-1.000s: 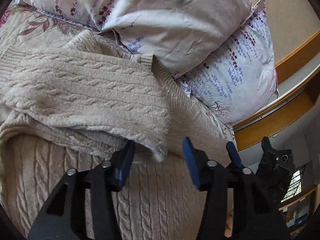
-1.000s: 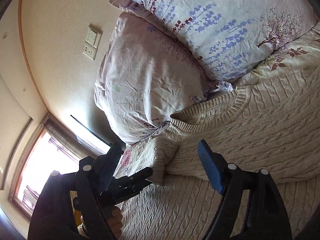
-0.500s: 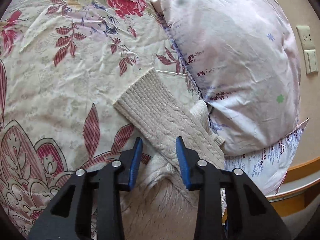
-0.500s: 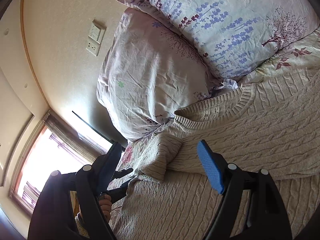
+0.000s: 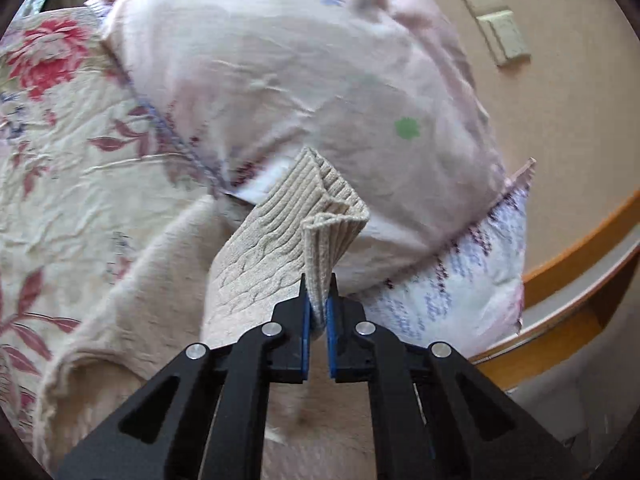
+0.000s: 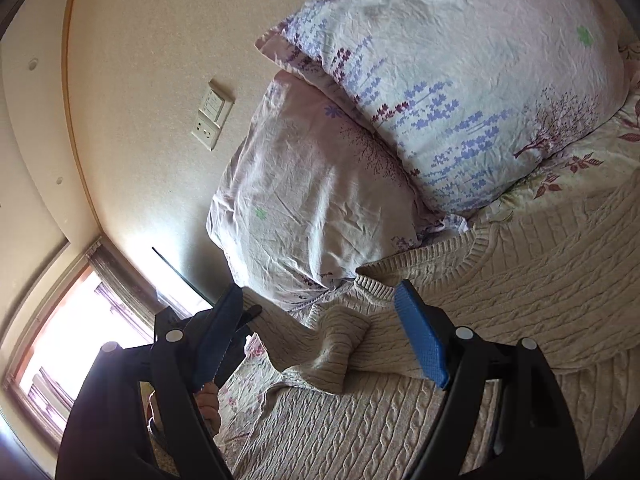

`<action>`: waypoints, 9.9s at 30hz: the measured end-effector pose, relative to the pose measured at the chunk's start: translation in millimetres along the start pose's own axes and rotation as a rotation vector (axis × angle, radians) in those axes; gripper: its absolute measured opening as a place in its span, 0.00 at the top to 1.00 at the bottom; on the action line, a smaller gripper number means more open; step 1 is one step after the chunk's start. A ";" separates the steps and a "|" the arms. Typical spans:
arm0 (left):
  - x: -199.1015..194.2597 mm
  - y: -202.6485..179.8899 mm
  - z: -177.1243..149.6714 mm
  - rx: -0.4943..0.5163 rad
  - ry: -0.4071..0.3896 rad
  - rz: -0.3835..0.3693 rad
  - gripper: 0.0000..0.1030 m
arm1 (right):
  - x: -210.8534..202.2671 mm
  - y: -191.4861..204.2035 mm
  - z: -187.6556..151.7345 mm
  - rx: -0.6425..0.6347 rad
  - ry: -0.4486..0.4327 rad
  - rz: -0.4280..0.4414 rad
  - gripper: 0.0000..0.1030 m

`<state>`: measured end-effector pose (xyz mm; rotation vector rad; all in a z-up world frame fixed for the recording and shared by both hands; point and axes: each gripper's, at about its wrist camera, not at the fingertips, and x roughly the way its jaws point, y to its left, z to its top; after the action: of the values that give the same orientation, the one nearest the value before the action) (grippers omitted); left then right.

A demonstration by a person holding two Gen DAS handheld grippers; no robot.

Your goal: Fold small clothes

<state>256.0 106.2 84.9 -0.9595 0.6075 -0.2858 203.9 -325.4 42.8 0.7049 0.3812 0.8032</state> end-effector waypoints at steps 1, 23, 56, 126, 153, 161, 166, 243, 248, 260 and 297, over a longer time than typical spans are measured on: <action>10.6 -17.4 -7.9 0.028 0.014 -0.049 0.94 | -9.4 2.4 3.8 -0.018 -0.014 -0.013 0.23; 157.3 -104.0 -201.7 0.486 0.629 -0.031 0.43 | -111.8 -67.7 13.9 0.063 -0.070 -0.258 0.23; 120.0 9.6 -27.8 1.320 0.594 0.500 0.65 | 3.6 -115.1 11.9 0.002 0.445 -0.440 0.76; 108.5 34.5 7.3 1.139 0.500 0.568 0.57 | 20.2 -151.1 37.5 0.157 0.388 -0.463 0.86; 52.8 60.2 57.5 0.775 0.246 0.434 0.41 | 2.0 -142.0 32.9 0.191 0.307 -0.519 0.72; -43.8 64.1 30.8 0.768 0.169 0.362 0.15 | -71.7 -111.1 22.2 0.113 0.212 -0.536 0.29; -90.8 77.5 -2.0 0.691 0.173 0.309 0.14 | -120.8 -104.1 8.1 0.105 0.191 -0.527 0.28; -168.1 116.7 -116.3 0.372 0.317 0.059 0.49 | -167.3 -63.7 -107.7 0.231 0.345 -0.312 0.78; -186.4 112.3 -144.3 0.390 0.353 0.025 0.54 | -178.3 -50.8 -123.8 0.246 0.366 -0.241 0.80; -185.1 106.9 -160.4 0.387 0.411 0.036 0.93 | -190.0 -37.0 -139.4 0.198 0.340 -0.205 0.92; 63.9 82.0 40.2 0.068 0.112 0.130 0.94 | -4.1 -143.1 39.9 0.355 -0.060 -0.517 0.93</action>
<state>328.4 147.8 11.0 -0.8382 0.7553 -0.2444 298.1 -415.2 -28.8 0.9068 0.6284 0.2233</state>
